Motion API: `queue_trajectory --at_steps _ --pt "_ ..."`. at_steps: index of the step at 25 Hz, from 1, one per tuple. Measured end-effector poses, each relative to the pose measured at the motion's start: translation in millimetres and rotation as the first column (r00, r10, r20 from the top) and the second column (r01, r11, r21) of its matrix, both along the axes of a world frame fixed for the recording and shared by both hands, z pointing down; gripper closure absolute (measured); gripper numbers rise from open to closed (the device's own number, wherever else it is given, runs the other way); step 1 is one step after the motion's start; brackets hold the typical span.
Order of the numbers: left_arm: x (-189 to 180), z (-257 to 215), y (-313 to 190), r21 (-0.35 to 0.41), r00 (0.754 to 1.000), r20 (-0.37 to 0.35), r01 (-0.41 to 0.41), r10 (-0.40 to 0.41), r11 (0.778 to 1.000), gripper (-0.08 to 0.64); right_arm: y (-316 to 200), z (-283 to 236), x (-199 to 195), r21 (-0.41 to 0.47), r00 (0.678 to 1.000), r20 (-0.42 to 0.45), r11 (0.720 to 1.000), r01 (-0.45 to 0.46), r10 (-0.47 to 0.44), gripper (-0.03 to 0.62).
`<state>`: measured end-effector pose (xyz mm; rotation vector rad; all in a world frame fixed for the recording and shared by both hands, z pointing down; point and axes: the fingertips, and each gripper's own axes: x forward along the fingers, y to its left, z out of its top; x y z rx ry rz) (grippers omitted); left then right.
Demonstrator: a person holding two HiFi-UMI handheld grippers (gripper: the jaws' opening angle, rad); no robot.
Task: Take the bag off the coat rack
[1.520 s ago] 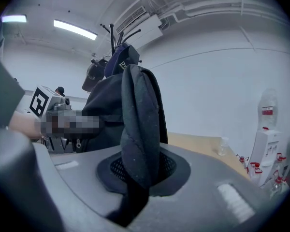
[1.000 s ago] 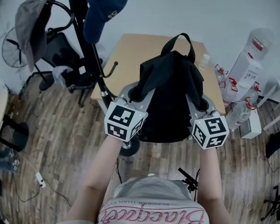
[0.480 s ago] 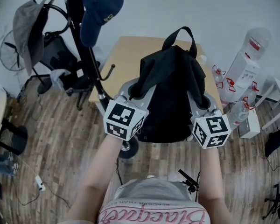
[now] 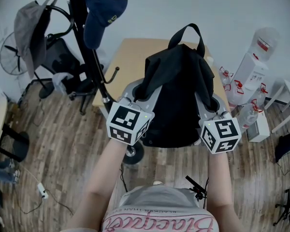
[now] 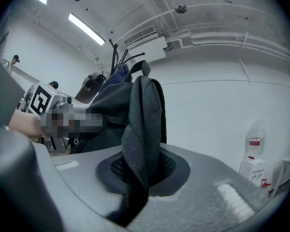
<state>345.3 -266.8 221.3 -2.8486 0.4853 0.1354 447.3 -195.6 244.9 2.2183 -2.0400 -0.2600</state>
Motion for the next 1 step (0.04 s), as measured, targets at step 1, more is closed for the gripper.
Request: queue_trajectory --at_steps 1 --pt "-0.7 -1.1 0.3 0.001 1.000 -0.001 -0.001 0.001 1.000 0.480 0.4 -1.2 -0.7 0.001 1.000 -0.001 1.000 0.001 -0.001 0.554"
